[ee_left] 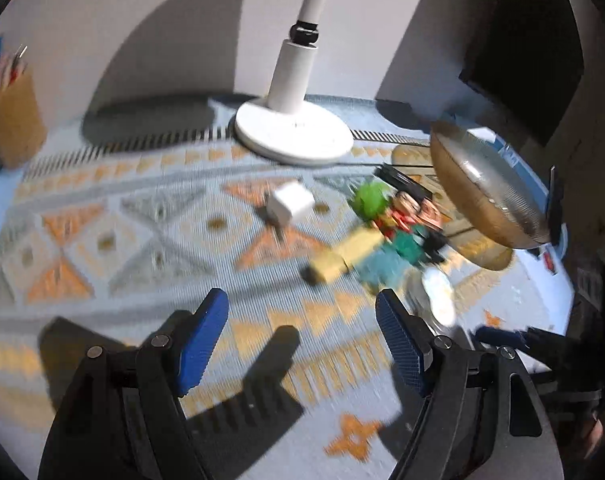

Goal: Organize rigid objects
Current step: 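Withdraw both tools from the bowl toward the remaining items, then grasp the white charger cube with the left tool while the right tool grasps the tape dispenser, then carry the charger cube and tape dispenser into the amber bowl and open both tools, then withdraw both tools from the bowl back toward the items on the rug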

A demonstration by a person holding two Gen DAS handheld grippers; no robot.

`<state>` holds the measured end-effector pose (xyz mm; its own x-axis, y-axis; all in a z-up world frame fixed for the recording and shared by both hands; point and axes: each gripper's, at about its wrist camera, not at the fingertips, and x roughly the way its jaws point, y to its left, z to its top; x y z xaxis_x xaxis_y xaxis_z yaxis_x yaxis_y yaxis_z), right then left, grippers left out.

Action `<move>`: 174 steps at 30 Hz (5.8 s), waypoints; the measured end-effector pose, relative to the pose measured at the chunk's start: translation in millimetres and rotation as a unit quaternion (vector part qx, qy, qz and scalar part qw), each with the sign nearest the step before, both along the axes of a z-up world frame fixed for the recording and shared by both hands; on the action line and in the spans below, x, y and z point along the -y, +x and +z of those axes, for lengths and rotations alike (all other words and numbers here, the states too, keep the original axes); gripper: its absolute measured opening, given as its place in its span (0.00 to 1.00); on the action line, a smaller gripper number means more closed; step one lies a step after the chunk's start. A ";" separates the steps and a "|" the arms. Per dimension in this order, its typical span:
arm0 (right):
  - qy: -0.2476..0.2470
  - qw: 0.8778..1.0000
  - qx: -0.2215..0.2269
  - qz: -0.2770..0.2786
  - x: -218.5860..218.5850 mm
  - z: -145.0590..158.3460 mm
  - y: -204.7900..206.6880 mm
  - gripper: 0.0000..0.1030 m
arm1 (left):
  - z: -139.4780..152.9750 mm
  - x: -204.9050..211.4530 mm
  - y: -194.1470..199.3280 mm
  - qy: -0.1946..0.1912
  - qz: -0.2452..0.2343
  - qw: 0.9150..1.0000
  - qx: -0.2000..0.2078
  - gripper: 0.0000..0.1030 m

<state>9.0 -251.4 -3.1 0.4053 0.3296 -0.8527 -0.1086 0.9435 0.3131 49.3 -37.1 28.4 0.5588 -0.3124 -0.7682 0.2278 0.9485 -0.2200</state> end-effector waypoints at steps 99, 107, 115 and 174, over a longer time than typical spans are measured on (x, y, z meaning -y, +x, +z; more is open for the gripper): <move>-0.102 0.931 0.327 -0.130 141.3 192.8 -72.7 0.41 | 152.8 119.5 -50.5 -0.034 -0.060 0.973 0.220 0.32; -0.124 0.928 0.298 -0.184 187.4 200.6 -35.5 0.41 | 152.7 181.4 -8.5 -0.053 -0.085 0.973 0.209 0.32; -0.130 0.960 0.150 -0.196 210.4 113.0 41.9 0.41 | 63.7 239.5 46.3 -0.004 -0.104 0.989 0.109 0.32; -0.077 0.983 0.163 -0.012 16.0 56.2 -27.6 0.73 | 44.3 26.8 -83.6 0.099 0.103 0.981 0.134 0.65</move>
